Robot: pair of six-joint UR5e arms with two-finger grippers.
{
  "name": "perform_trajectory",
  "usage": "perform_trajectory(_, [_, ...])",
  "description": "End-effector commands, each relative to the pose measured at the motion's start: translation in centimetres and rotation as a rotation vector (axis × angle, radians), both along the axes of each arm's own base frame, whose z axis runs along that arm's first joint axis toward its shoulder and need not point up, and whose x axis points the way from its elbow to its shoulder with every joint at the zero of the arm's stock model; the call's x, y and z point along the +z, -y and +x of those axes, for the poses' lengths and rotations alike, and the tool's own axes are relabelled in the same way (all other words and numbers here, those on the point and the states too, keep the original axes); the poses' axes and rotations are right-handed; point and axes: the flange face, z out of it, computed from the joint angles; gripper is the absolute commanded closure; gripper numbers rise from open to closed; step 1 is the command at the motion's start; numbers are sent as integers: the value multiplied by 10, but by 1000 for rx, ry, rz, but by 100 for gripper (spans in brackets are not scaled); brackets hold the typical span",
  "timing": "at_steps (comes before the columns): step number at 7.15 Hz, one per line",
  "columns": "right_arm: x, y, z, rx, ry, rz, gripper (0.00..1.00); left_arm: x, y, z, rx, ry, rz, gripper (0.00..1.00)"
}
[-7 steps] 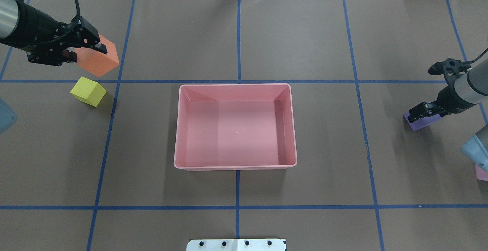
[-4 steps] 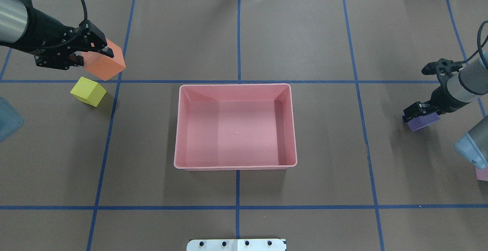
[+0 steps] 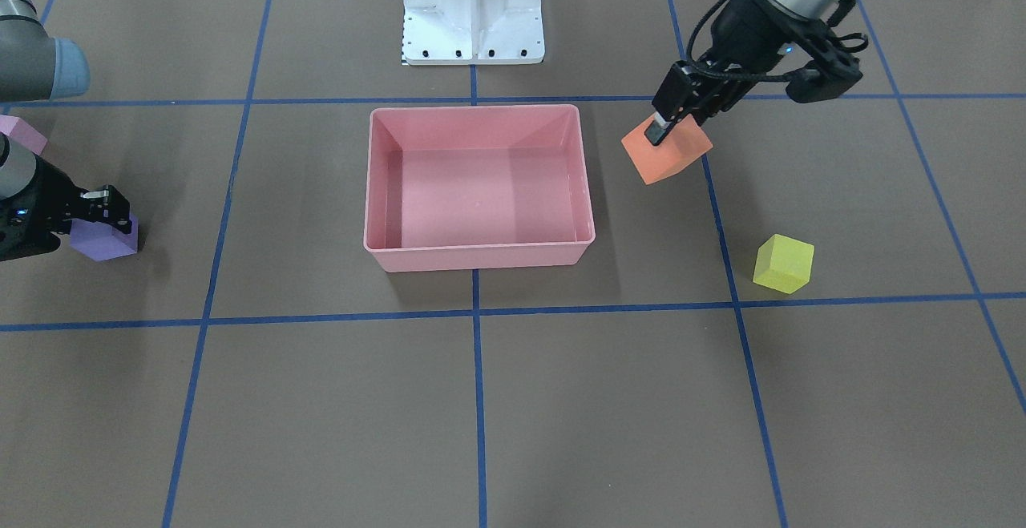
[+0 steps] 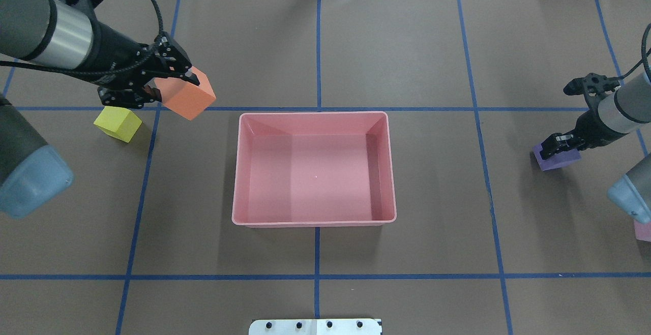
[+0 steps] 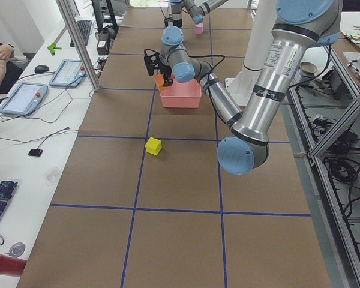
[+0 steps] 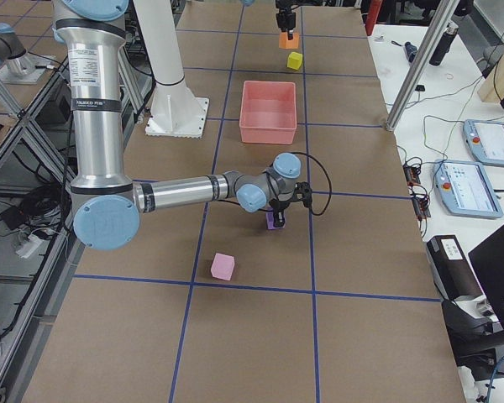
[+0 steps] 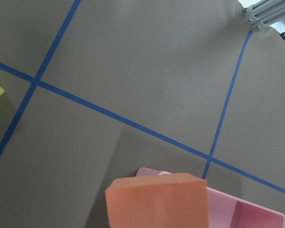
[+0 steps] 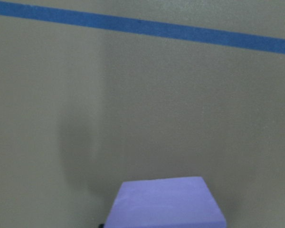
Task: Place blocks into pink bin with both arms
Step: 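Close the left gripper on the orange cube while the right gripper grasps the purple cube, then carry the orange cube into the pink bin and release it with the left gripper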
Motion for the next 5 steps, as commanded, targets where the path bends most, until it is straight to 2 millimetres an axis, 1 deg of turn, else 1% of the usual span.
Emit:
perform_trajectory(1, [-26,12,31,55,40,29,100,-42,-38,64,-28,-66,-93,100])
perform_trajectory(2, [-38,19,54,78,88,16,100,-56,-53,97,-61,-73,-99,100])
perform_trajectory(3, [-47,22,70,89,131,9,100,-61,-63,141,-93,-50,-88,100])
perform_trajectory(4, [-67,27,76,98,156,28,100,-58,-61,182,-112,-6,-83,100])
perform_trajectory(5, [-81,34,82,113,191,15,100,-63,-52,206,-116,15,-86,87])
